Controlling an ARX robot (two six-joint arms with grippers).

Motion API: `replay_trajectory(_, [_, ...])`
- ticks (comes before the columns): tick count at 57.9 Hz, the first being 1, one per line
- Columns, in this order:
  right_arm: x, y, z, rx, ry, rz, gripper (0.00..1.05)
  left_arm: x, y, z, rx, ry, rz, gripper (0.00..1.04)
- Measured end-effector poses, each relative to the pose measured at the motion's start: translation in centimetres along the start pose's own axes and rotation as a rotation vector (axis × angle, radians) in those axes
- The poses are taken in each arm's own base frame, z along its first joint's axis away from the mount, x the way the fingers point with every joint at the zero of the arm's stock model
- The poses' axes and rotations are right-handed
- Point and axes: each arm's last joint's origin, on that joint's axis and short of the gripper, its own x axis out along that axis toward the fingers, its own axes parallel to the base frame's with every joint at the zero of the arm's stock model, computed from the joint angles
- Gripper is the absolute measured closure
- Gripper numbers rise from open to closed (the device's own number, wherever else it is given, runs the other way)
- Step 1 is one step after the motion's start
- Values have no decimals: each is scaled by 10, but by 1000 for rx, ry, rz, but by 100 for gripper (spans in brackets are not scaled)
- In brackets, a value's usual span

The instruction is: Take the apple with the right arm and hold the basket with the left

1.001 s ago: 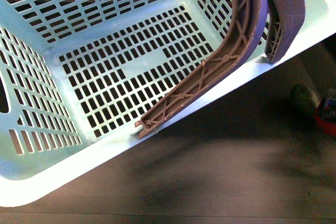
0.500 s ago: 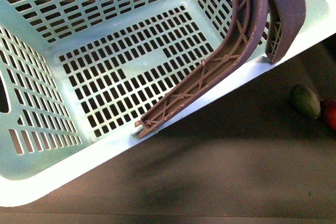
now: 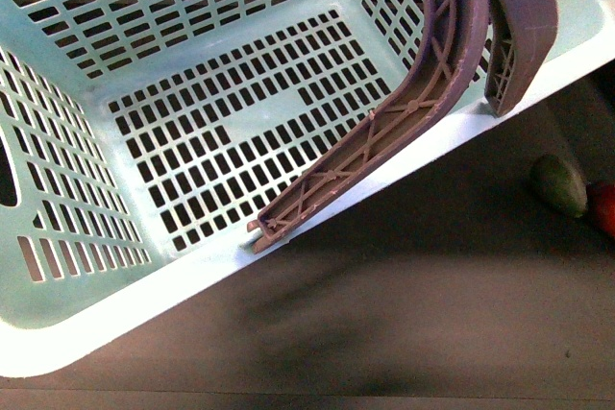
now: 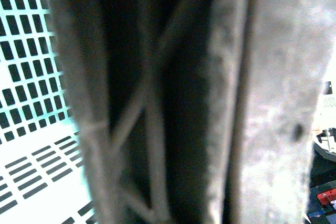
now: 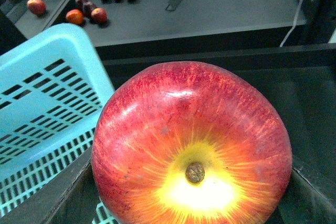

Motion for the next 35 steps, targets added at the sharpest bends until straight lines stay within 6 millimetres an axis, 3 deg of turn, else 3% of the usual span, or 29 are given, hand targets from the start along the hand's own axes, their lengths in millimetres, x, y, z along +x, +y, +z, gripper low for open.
replay_trajectory(17, [11,59,-25,-22,63,146,25,0,0,0,0,0,0,91])
replay_trajectory(32, [17,76,-39,-44,106,183,25,0,0,0,0,0,0,91])
replay_trajectory(35, [19,76,-42,-44,114,181,20,0,0,0,0,0,0,91])
